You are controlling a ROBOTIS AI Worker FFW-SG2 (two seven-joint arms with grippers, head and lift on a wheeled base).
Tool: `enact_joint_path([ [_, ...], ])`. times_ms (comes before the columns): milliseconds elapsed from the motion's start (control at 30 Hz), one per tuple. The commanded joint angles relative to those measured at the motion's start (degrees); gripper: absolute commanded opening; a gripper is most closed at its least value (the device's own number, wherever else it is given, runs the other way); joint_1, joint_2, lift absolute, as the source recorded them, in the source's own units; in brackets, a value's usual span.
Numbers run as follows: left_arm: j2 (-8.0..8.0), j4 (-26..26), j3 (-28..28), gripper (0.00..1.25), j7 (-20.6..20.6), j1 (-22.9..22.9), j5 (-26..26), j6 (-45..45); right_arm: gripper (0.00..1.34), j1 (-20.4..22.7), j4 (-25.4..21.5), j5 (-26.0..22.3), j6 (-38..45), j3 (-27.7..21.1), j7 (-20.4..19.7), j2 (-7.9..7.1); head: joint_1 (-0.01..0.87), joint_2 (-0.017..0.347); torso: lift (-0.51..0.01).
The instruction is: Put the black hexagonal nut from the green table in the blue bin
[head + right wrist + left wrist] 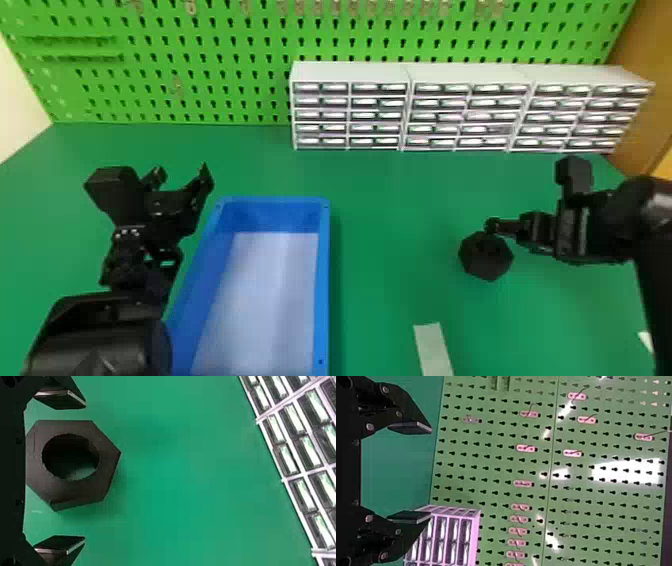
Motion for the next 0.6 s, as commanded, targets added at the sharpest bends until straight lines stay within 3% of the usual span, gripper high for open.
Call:
enact_joint_path([
  [0, -0.15, 0.0, -0.02, 0.76, 0.03, -0.02, 0.0, 0.0, 1.23, 0.01, 0.77, 0.72, 0.24, -0.88, 0.0, 0.17, 0.686, 0.051, -0.097],
  [567, -0.15, 0.0, -0.28, 0.76, 0.12, -0.2, 0.0, 0.0, 1.23, -0.95, 4.81, 1.51, -0.2, -1.14, 0.0, -0.09, 0.686, 0.051, -0.097],
])
